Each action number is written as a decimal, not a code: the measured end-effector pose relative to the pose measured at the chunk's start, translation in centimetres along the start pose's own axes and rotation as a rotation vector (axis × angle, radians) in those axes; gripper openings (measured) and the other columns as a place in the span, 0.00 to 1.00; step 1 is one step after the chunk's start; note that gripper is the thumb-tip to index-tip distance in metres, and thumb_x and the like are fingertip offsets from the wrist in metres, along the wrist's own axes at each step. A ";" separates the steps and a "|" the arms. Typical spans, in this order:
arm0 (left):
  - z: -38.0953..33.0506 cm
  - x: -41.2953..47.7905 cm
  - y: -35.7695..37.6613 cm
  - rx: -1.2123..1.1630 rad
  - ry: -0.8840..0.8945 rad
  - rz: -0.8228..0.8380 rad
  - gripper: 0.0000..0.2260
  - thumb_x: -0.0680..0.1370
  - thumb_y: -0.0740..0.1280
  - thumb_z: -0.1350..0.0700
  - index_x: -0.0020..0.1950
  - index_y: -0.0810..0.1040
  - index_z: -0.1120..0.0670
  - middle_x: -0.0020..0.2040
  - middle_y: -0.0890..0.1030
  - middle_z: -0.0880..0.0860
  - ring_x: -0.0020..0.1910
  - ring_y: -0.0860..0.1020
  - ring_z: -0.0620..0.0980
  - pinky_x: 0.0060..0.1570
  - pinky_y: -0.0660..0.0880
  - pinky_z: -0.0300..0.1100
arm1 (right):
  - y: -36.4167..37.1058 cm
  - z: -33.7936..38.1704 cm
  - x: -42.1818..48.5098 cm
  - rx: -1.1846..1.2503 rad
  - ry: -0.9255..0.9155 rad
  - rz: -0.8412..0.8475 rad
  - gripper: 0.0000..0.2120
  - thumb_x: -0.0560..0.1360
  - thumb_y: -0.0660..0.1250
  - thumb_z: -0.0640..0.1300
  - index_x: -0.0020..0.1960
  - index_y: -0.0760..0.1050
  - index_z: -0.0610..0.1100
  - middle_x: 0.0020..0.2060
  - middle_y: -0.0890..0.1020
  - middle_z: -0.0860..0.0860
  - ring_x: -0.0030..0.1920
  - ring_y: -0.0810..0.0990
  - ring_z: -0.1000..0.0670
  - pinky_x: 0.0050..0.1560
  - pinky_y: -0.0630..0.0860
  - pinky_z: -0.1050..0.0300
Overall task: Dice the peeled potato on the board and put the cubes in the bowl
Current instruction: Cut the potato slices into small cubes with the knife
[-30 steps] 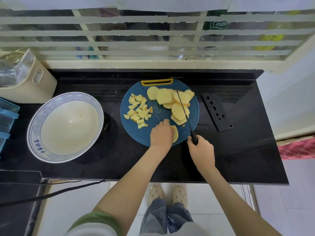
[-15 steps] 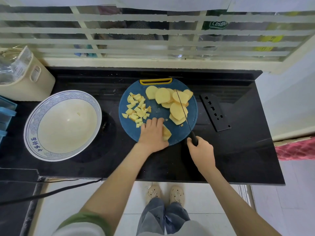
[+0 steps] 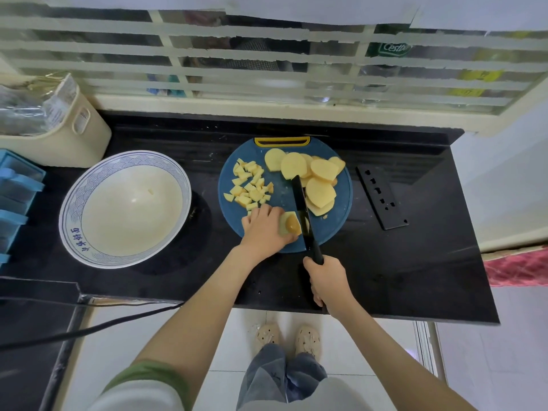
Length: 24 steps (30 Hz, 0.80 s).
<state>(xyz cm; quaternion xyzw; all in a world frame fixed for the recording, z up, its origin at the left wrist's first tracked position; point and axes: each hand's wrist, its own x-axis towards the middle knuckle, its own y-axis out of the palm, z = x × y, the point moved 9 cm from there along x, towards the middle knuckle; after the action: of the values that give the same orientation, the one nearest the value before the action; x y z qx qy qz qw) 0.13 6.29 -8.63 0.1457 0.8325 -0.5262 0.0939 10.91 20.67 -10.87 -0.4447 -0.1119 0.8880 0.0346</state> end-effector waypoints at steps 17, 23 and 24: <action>1.4 1.3 0.2 -0.228 -0.232 -0.113 0.13 0.77 0.66 0.45 0.58 0.73 0.49 0.60 0.72 0.48 0.61 0.65 0.51 0.51 0.56 0.45 | 0.2 0.7 0.3 -0.142 -0.040 -0.042 0.10 0.80 0.62 0.46 0.41 0.71 0.44 0.34 0.72 0.47 0.32 0.71 0.49 0.33 0.73 0.54; 1.5 1.3 0.0 -0.241 -0.223 -0.095 0.13 0.77 0.65 0.44 0.58 0.74 0.49 0.59 0.73 0.47 0.62 0.65 0.50 0.52 0.56 0.45 | -0.8 1.1 0.4 -0.153 -0.069 -0.109 0.11 0.80 0.62 0.46 0.40 0.72 0.44 0.33 0.73 0.47 0.32 0.72 0.48 0.37 0.74 0.52; 1.5 1.2 0.0 -0.251 -0.220 -0.102 0.12 0.78 0.64 0.45 0.58 0.74 0.49 0.59 0.73 0.47 0.62 0.65 0.51 0.52 0.56 0.45 | -0.9 1.2 0.4 -0.151 -0.068 -0.118 0.11 0.80 0.62 0.46 0.40 0.72 0.44 0.33 0.73 0.47 0.33 0.72 0.48 0.38 0.74 0.52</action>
<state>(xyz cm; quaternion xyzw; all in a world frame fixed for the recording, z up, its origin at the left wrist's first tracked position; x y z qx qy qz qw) -0.95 5.08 -9.66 0.0318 0.8827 -0.4349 0.1751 9.70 21.45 -10.30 -0.4081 -0.2058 0.8880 0.0494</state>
